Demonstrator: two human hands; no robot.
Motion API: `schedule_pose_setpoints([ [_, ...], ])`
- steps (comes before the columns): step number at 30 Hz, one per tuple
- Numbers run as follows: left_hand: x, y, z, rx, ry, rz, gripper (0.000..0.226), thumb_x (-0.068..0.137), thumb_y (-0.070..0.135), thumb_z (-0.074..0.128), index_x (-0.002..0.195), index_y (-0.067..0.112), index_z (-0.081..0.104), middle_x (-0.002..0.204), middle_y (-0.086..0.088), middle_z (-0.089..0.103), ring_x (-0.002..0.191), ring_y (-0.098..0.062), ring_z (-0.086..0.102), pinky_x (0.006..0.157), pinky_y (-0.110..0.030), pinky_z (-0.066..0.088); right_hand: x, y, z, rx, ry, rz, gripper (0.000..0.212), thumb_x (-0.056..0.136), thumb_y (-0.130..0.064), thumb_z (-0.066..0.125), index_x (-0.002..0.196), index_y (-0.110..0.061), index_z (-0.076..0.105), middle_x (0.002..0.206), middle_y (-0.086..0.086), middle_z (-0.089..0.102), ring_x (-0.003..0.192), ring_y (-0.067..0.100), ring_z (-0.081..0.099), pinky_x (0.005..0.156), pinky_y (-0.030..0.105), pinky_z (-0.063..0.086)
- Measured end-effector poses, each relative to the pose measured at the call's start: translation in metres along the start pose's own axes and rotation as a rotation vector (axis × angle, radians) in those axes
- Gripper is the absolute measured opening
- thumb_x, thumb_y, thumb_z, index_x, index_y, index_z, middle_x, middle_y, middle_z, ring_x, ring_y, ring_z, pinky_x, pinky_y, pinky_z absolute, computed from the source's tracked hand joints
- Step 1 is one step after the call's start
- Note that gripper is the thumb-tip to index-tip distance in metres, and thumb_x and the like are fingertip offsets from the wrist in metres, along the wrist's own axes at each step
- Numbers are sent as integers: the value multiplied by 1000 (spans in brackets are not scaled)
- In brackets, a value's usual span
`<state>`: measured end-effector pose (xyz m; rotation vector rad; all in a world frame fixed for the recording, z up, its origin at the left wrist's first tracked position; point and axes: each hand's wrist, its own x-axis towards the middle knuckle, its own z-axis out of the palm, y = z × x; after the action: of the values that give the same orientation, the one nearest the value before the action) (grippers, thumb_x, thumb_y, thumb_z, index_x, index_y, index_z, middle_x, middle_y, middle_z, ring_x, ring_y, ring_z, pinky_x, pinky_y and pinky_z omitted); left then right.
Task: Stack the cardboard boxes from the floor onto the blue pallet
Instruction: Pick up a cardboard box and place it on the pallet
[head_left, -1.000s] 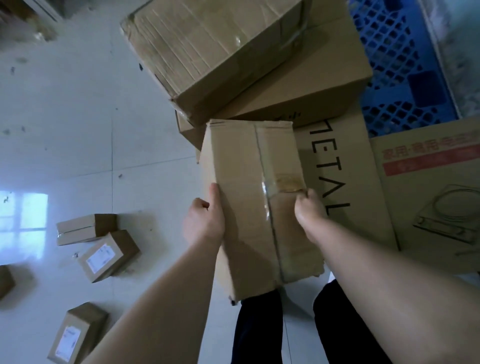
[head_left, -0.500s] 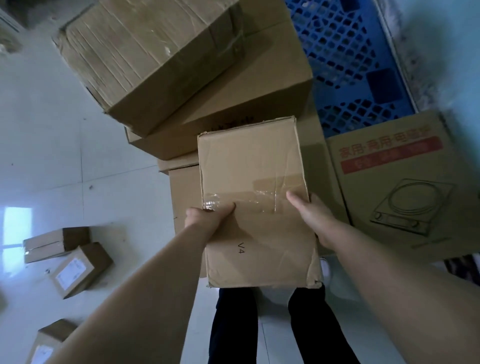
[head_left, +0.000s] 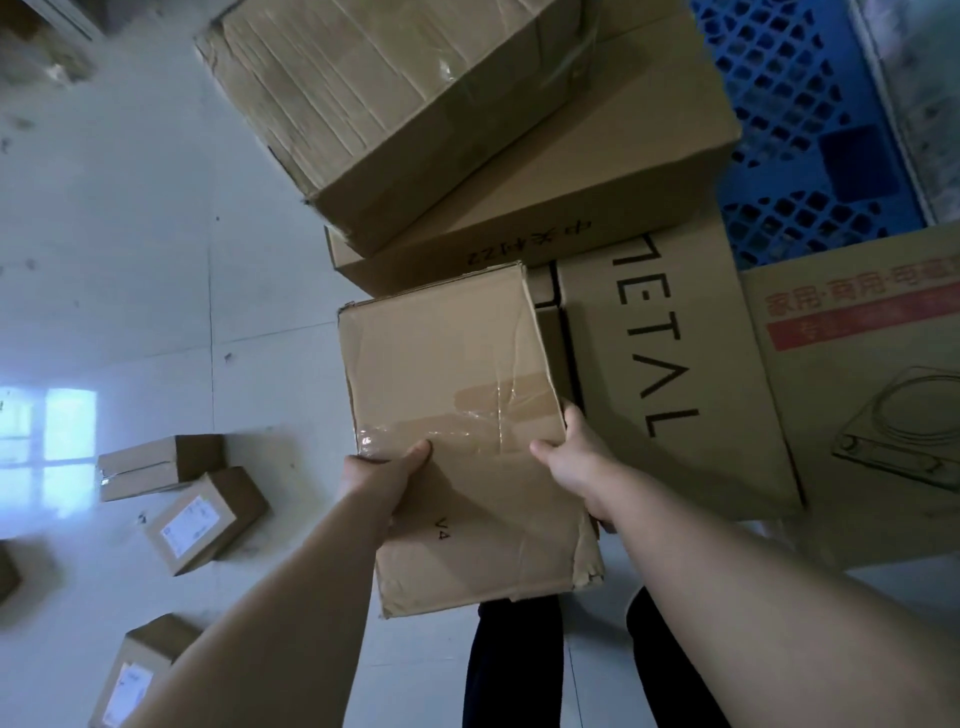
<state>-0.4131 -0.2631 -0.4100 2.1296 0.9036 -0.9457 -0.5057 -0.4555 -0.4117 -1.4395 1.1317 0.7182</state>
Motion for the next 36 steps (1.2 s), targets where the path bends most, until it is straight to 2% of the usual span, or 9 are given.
schedule_pose_setpoints([
  [6, 6, 18, 10, 37, -79, 113, 66, 69, 43, 84, 114, 13, 47, 107, -3, 57, 95, -23, 55, 85, -35, 48, 9, -8, -11, -50, 132, 70, 69, 97, -12, 52, 152, -23, 13, 151, 11, 35, 132, 32, 42, 105, 45, 42],
  [13, 2, 26, 16, -9, -164, 54, 63, 74, 42, 79, 118, 9, 49, 106, -7, 61, 94, -24, 58, 80, -37, 52, -2, -15, -11, -63, 261, 67, 71, 96, -4, 43, 154, -27, 8, 158, 5, 26, 139, 29, 35, 107, 39, 38],
  [16, -8, 50, -5, -117, -45, 96, 70, 84, 50, 65, 130, 5, 39, 121, -12, 54, 105, -29, 53, 86, -39, 46, -13, -42, -13, -38, 340, 20, 76, 91, -1, 48, 154, -26, 13, 157, 4, 27, 136, 30, 40, 99, 37, 43],
  [19, -8, 96, -37, -175, 112, 204, 74, 93, 55, 46, 146, 7, 25, 147, -13, 36, 131, -36, 41, 106, -47, 38, -27, -96, -19, 34, 394, -130, 70, 90, -6, 56, 151, -25, 26, 152, 4, 35, 130, 29, 46, 95, 35, 47],
  [22, -7, 149, -64, -178, 136, 358, 73, 94, 55, 43, 147, 8, 26, 149, -14, 36, 134, -35, 39, 109, -46, 35, -39, -160, -16, 104, 334, -240, 54, 98, -24, 52, 149, -23, 33, 149, 2, 39, 128, 27, 46, 83, 31, 39],
  [25, -4, 199, -80, -181, 123, 484, 70, 94, 55, 44, 147, 12, 29, 145, -12, 42, 129, -35, 45, 109, -45, 38, -39, -215, -1, 205, 226, -283, 49, 99, -40, 48, 141, -15, 45, 141, 4, 48, 126, 29, 47, 95, 35, 38],
  [29, 2, 238, -83, -198, -5, 486, 65, 89, 64, 39, 123, 12, 54, 117, -10, 63, 103, -29, 61, 94, -45, 51, -30, -254, 13, 412, 145, -243, 58, 97, -48, 47, 145, -17, 38, 144, 7, 44, 131, 30, 44, 109, 44, 39],
  [33, -7, 237, -75, -187, -86, 494, 66, 96, 59, 28, 75, 12, 69, 74, -4, 69, 75, -21, 62, 68, -32, 46, -17, -262, 10, 524, 198, -231, 68, 95, -57, 43, 150, -22, 28, 152, 7, 35, 135, 33, 39, 110, 48, 37],
  [36, 0, 257, -91, -162, 185, 605, 57, 97, 50, 30, 78, 14, 71, 85, -5, 70, 86, -27, 63, 80, -36, 50, -8, -262, 6, 555, 300, -214, 71, 94, -58, 45, 151, -21, 24, 153, 8, 34, 136, 34, 37, 110, 47, 37],
])
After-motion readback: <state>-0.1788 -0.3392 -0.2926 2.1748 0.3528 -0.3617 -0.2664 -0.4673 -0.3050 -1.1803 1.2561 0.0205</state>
